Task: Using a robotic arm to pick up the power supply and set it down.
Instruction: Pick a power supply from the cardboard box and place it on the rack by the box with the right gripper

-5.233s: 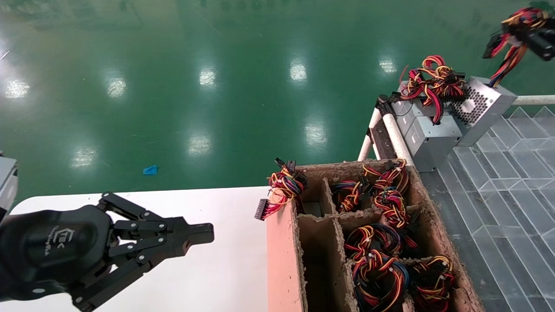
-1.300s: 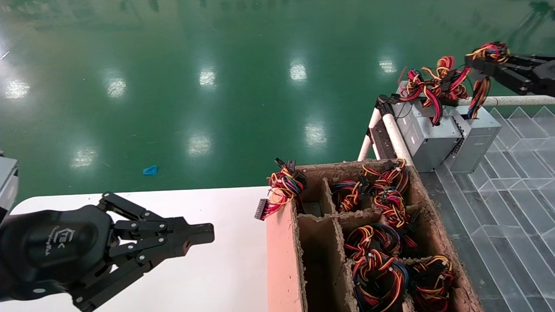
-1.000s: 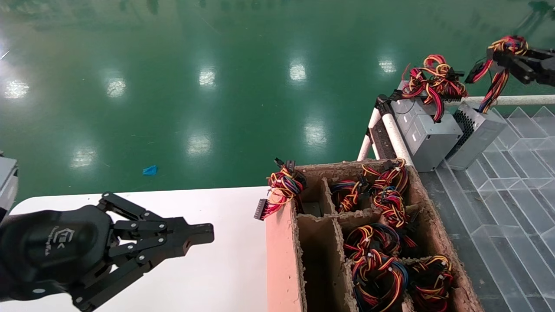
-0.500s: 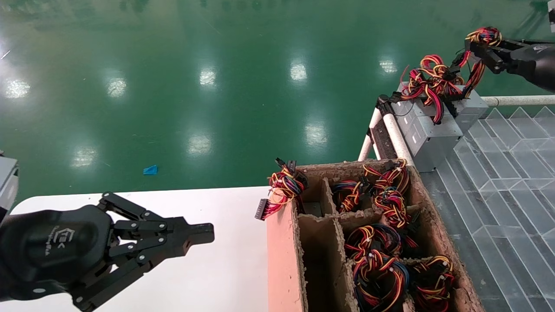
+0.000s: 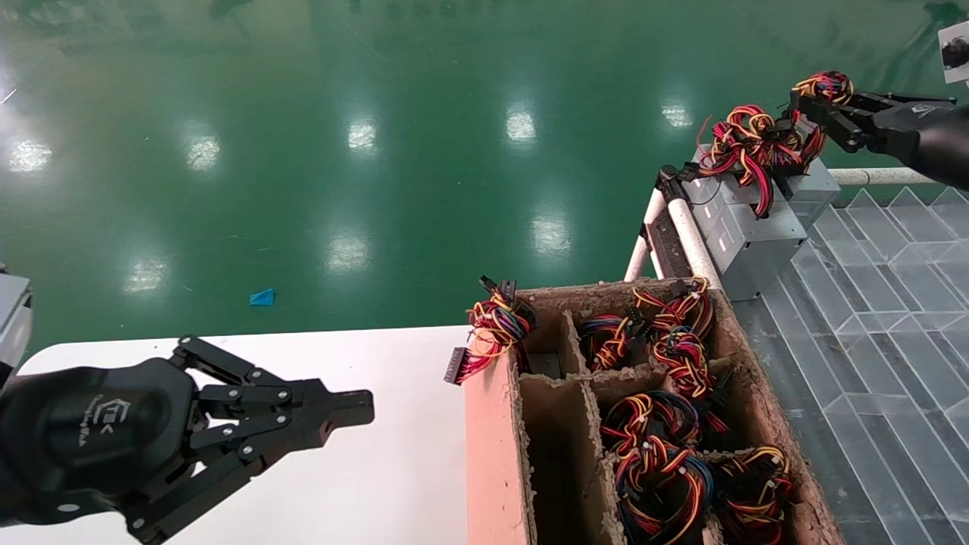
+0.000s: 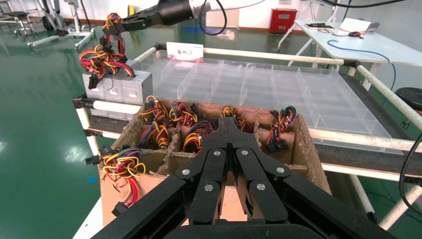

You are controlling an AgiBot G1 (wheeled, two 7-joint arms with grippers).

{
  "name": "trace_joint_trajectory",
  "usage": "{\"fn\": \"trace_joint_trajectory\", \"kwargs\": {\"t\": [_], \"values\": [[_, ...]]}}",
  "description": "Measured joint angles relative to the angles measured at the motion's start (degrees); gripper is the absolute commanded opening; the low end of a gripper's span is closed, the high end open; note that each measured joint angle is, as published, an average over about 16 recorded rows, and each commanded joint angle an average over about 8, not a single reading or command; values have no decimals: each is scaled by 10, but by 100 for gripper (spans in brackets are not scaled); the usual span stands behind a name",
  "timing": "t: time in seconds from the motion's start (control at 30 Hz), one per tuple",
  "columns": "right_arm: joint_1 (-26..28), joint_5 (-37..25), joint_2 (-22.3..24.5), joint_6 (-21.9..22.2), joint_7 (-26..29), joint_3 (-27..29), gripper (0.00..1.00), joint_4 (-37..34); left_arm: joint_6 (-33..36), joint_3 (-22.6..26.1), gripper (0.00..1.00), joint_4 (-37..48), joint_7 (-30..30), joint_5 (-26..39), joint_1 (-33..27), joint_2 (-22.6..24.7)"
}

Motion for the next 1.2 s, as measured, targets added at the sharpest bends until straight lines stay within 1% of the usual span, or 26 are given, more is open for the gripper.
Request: {"fn": "trace_joint_trajectory", "kwargs": {"t": [0.4, 0.57, 0.87, 1.13, 1.17, 1.2], "values": [[17, -10, 2, 1, 2, -7, 100, 4, 0, 0, 0, 0, 0, 0, 0, 0], [27, -12, 1, -3, -5, -9, 100, 11, 0, 0, 0, 0, 0, 0, 0, 0], [39, -11, 3, -40, -38, -9, 100, 40, 0, 0, 0, 0, 0, 0, 0, 0], [11, 8, 13, -82, -42, -3, 100, 98, 0, 0, 0, 0, 0, 0, 0, 0], [5, 12, 15, -86, -40, -1, 100, 107, 0, 0, 2, 0, 0, 0, 0, 0], [-2, 16, 17, -90, -36, 0, 100, 117, 0, 0, 11, 0, 0, 0, 0, 0]]}}
